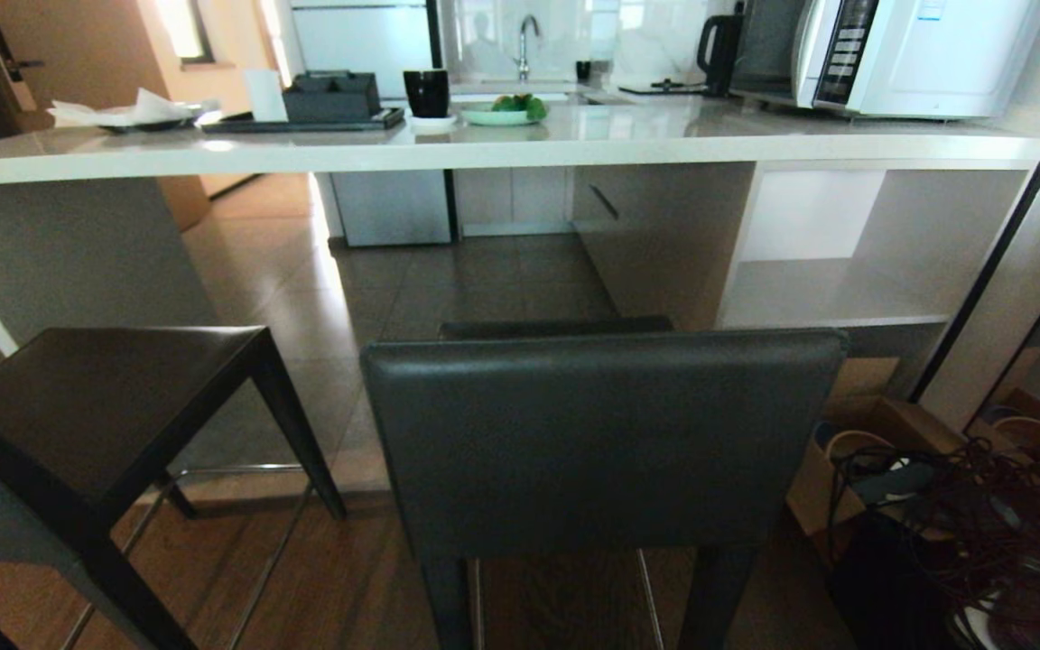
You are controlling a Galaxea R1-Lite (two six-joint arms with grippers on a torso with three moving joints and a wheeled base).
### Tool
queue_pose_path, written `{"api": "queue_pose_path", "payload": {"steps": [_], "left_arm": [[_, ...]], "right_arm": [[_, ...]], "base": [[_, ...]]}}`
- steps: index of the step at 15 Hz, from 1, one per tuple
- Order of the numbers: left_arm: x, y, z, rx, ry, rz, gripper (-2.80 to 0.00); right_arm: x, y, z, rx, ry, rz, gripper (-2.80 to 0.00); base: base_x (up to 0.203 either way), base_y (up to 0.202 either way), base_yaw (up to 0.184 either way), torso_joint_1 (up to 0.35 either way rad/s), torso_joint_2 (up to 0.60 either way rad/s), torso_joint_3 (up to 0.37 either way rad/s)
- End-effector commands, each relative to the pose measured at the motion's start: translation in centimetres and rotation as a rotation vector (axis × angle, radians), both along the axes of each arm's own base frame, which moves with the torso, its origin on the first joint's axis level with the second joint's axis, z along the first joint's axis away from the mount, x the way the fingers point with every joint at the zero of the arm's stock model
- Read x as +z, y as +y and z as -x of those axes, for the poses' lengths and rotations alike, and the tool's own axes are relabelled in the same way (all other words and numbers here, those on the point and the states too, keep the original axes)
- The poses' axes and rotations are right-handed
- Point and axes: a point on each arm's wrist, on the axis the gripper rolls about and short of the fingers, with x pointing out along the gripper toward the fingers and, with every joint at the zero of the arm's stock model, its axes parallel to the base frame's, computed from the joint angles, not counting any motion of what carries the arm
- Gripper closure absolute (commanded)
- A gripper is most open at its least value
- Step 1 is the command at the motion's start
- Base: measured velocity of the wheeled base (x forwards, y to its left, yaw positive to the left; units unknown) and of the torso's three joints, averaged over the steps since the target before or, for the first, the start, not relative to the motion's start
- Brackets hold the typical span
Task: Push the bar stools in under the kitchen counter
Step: Push the gray chair back under the dining table
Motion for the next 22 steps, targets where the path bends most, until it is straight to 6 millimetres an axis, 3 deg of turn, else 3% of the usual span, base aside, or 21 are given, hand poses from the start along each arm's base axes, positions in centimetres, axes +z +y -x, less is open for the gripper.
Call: {"api": "queue_pose_path", "payload": {"steps": [1, 8, 9, 10, 22], "left_arm": [[-0.01, 0.0, -0.01, 0.0, 0.002, 0.0, 0.0], [-0.01, 0.0, -0.01, 0.002, 0.002, 0.0, 0.0], [-0.01, 0.0, -0.01, 0.002, 0.002, 0.0, -2.47], [0.03, 0.0, 0.0, 0.002, 0.001, 0.0, -2.8], [-0.01, 0.0, -0.01, 0.002, 0.002, 0.0, -2.8]], "right_arm": [[0.0, 0.0, 0.01, -0.001, -0.001, 0.0, 0.0], [0.0, 0.0, 0.0, -0.001, 0.0, 0.001, 0.0], [0.0, 0.0, 0.0, 0.0, 0.0, -0.001, -2.8], [0.0, 0.0, 0.01, 0.0, -0.001, 0.001, -2.8], [0.0, 0.0, 0.01, -0.002, -0.001, -0.001, -2.8]], "base": [[0.165, 0.0, 0.0, 0.003, 0.0, -0.001], [0.013, 0.0, 0.001, 0.002, 0.0, 0.0], [0.0, 0.0, 0.0, 0.0, 0.0, 0.0], [0.0, 0.0, 0.0, 0.0, 0.0, 0.0], [0.0, 0.0, 0.0, 0.0, 0.0, 0.0]]}}
